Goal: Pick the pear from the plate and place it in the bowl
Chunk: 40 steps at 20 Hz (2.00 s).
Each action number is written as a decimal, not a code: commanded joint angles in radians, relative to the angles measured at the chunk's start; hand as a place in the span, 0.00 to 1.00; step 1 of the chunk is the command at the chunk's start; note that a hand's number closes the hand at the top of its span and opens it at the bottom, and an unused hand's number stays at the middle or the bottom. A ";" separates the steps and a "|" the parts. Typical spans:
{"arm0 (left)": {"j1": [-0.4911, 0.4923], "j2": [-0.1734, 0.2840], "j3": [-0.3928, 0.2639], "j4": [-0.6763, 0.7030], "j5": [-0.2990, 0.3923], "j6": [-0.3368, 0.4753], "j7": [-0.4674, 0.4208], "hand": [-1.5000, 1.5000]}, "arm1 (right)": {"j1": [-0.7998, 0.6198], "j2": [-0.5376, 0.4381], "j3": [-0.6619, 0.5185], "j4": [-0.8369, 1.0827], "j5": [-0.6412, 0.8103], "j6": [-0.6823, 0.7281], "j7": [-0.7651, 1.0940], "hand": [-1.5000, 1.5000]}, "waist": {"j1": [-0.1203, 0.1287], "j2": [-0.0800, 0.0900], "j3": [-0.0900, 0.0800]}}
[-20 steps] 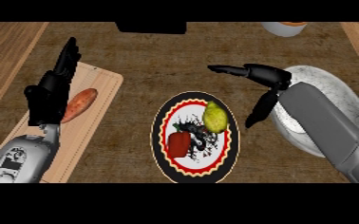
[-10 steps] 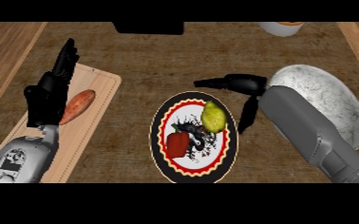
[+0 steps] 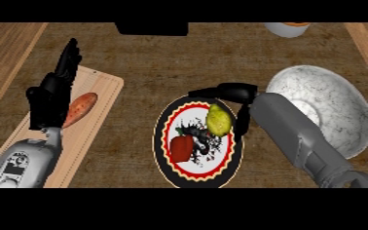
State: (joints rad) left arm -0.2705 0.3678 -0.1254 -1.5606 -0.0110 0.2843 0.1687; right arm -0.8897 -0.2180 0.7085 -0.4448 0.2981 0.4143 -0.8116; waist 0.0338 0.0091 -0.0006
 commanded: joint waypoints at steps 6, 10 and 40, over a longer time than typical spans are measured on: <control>0.025 -0.021 -0.003 -0.066 -0.027 -0.004 0.054 0.50 | 0.003 0.063 0.029 0.102 0.082 0.005 -0.185 1.00 | -0.011 -0.003 0.002; 0.043 -0.006 0.040 -0.021 -0.012 -0.035 -0.009 0.50 | -0.006 0.123 0.012 0.159 0.100 -0.099 -0.223 1.00 | -0.006 0.001 0.002; 0.195 0.018 0.151 -0.018 -0.033 0.009 0.009 0.50 | 0.512 0.033 0.009 -0.417 0.124 -0.543 0.172 1.00 | -0.239 -0.085 -0.008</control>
State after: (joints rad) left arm -0.1049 0.3867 0.0170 -1.5752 -0.0469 0.2882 0.1826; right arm -0.4885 -0.1448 0.7353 -0.7813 0.4564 -0.1130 -0.6810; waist -0.1838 -0.0958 -0.0072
